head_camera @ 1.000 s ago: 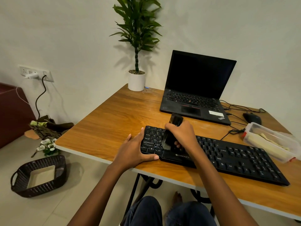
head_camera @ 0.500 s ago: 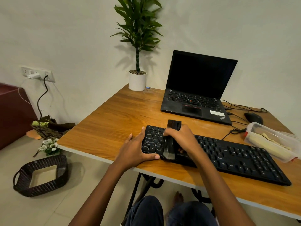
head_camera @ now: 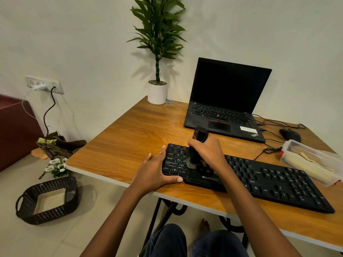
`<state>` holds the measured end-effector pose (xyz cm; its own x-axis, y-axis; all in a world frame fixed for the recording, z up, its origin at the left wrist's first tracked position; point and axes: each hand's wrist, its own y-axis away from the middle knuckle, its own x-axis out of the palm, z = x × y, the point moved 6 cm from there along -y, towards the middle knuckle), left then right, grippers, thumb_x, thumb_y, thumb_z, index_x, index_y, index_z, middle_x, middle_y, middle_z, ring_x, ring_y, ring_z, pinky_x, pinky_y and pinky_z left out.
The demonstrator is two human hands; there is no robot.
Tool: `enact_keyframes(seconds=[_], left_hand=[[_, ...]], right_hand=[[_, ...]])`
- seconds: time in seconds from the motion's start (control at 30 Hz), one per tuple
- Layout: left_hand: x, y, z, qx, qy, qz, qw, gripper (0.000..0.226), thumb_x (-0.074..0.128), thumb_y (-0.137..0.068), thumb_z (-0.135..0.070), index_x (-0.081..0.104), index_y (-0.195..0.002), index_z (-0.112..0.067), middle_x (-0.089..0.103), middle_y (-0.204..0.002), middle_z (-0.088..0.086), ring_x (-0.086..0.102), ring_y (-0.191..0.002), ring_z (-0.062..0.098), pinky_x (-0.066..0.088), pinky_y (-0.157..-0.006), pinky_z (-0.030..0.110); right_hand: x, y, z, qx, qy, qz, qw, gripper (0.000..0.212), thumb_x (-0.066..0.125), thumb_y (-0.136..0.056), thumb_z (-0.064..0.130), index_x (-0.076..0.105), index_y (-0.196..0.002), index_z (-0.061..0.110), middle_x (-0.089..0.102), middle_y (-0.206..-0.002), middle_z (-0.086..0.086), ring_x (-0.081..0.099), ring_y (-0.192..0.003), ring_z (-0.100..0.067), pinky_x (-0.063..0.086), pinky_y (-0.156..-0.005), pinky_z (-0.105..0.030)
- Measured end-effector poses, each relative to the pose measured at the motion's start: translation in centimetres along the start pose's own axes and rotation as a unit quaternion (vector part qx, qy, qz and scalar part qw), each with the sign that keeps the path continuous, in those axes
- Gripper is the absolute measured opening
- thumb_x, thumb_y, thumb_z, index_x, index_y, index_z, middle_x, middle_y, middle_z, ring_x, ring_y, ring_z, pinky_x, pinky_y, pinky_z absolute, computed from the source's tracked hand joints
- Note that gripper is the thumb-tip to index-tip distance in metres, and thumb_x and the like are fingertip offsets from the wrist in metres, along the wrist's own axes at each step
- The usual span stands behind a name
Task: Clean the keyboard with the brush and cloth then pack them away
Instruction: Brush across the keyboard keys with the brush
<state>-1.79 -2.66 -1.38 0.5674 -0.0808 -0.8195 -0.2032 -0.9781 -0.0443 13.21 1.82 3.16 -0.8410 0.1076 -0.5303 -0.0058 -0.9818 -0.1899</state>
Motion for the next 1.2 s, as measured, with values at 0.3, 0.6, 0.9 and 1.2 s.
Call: enact_keyframes(seconds=[0.3, 0.6, 0.9, 1.2], left_hand=[[-0.1, 0.1, 0.0, 0.000, 0.003, -0.002, 1.000, 0.109, 0.065, -0.076, -0.055, -0.006, -0.150, -0.018, 0.024, -0.155, -0.003, 0.016, -0.142, 0.014, 0.011, -0.114, 0.030], [0.0, 0.0, -0.1, -0.002, 0.001, 0.003, 1.000, 0.108, 0.064, -0.077, -0.055, -0.007, -0.150, -0.019, 0.023, -0.155, -0.002, 0.016, -0.142, 0.014, 0.010, -0.114, 0.031], [-0.1, 0.0, -0.1, -0.003, 0.001, 0.005, 1.000, 0.109, 0.064, -0.077, -0.056, -0.007, -0.150, -0.018, 0.022, -0.155, -0.003, 0.016, -0.142, 0.014, 0.010, -0.114, 0.030], [0.1, -0.1, 0.1, -0.004, 0.002, 0.004, 1.000, 0.109, 0.064, -0.077, -0.056, -0.007, -0.150, -0.017, 0.021, -0.156, -0.005, 0.018, -0.141, 0.015, 0.010, -0.114, 0.029]], right_hand=[[1.3, -0.6, 0.6, -0.040, 0.049, 0.023, 0.998, 0.019, 0.065, -0.076, 0.029, 0.053, -0.080, 0.015, 0.059, -0.079, -0.004, 0.057, -0.072, -0.019, 0.047, -0.064, -0.032], [1.0, 0.1, -0.3, -0.030, -0.013, 0.054, 0.998, 0.014, 0.066, -0.080, 0.020, 0.054, -0.076, 0.015, 0.058, -0.070, 0.000, 0.056, -0.064, -0.014, 0.045, -0.056, -0.024], [0.2, -1.0, 0.0, -0.077, 0.023, -0.001, 0.997, 0.017, 0.067, -0.081, 0.021, 0.053, -0.085, 0.012, 0.056, -0.074, 0.002, 0.054, -0.068, -0.014, 0.045, -0.061, -0.025], [1.9, -1.3, 0.6, -0.110, 0.005, -0.002, 0.994, 0.021, 0.070, -0.080, 0.023, 0.051, -0.088, 0.018, 0.056, -0.075, 0.006, 0.052, -0.064, -0.006, 0.041, -0.054, -0.011]])
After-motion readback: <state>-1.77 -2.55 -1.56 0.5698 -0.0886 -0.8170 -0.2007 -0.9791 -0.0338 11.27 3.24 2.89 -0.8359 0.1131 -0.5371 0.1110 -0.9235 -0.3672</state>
